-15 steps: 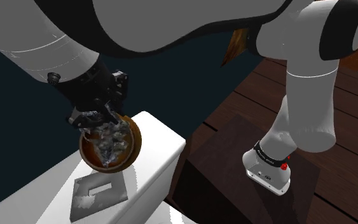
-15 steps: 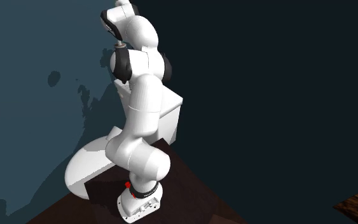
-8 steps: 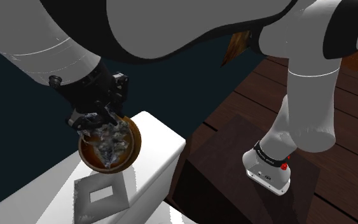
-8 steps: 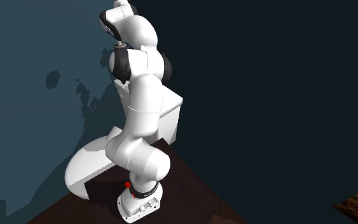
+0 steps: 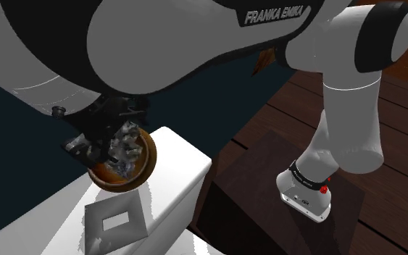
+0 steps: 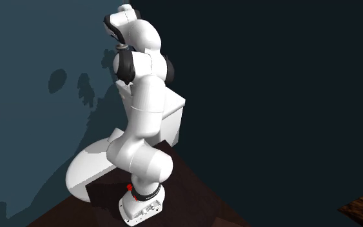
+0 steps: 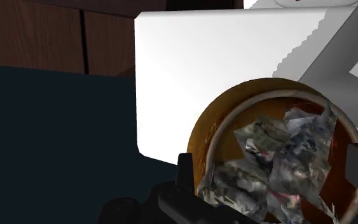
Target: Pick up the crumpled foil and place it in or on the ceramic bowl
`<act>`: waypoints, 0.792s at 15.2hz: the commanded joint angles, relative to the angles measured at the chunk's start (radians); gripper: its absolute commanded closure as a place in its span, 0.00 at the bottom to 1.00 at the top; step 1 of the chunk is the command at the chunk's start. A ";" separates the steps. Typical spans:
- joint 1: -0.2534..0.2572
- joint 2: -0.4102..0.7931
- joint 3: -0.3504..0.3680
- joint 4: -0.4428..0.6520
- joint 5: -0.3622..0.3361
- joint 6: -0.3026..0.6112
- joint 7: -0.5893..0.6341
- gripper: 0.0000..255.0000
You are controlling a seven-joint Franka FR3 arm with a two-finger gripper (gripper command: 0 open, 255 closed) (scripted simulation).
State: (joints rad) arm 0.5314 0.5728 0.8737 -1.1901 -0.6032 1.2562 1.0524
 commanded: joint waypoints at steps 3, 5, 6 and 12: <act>0.089 0.045 -0.020 0.182 -0.035 -0.120 -0.030 0.00; 0.134 0.072 -0.034 0.262 -0.055 -0.164 -0.043 0.00; 0.134 0.072 -0.034 0.262 -0.055 -0.164 -0.043 0.00; 0.134 0.072 -0.034 0.262 -0.055 -0.164 -0.043 0.00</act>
